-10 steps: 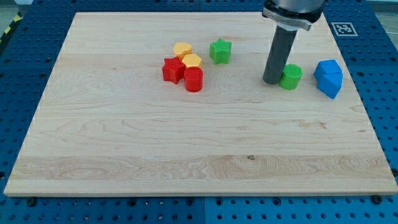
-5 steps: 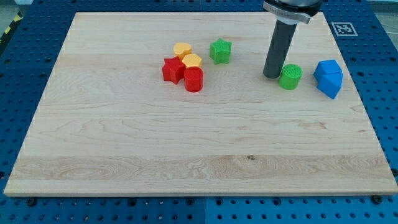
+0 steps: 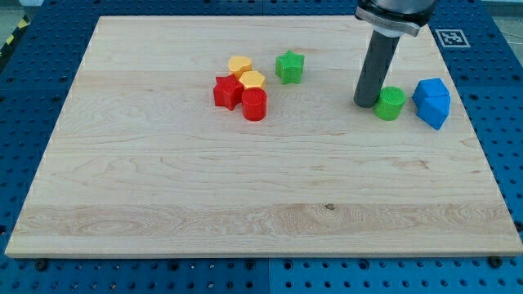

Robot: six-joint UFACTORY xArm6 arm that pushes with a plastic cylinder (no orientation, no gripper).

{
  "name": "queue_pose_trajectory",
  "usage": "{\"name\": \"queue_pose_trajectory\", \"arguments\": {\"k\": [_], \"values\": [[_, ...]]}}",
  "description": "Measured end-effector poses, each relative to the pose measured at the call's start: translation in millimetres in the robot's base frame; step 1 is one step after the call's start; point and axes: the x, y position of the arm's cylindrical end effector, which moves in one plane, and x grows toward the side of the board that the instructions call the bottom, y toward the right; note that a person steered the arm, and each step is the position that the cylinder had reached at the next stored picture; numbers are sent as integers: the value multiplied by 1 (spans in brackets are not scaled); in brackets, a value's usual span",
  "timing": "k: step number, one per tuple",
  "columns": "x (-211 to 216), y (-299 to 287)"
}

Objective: Push the green circle towards center right side of the board

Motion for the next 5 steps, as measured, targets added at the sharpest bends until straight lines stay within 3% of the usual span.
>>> {"name": "queue_pose_trajectory", "arguments": {"k": [5], "values": [[1, 23]]}}
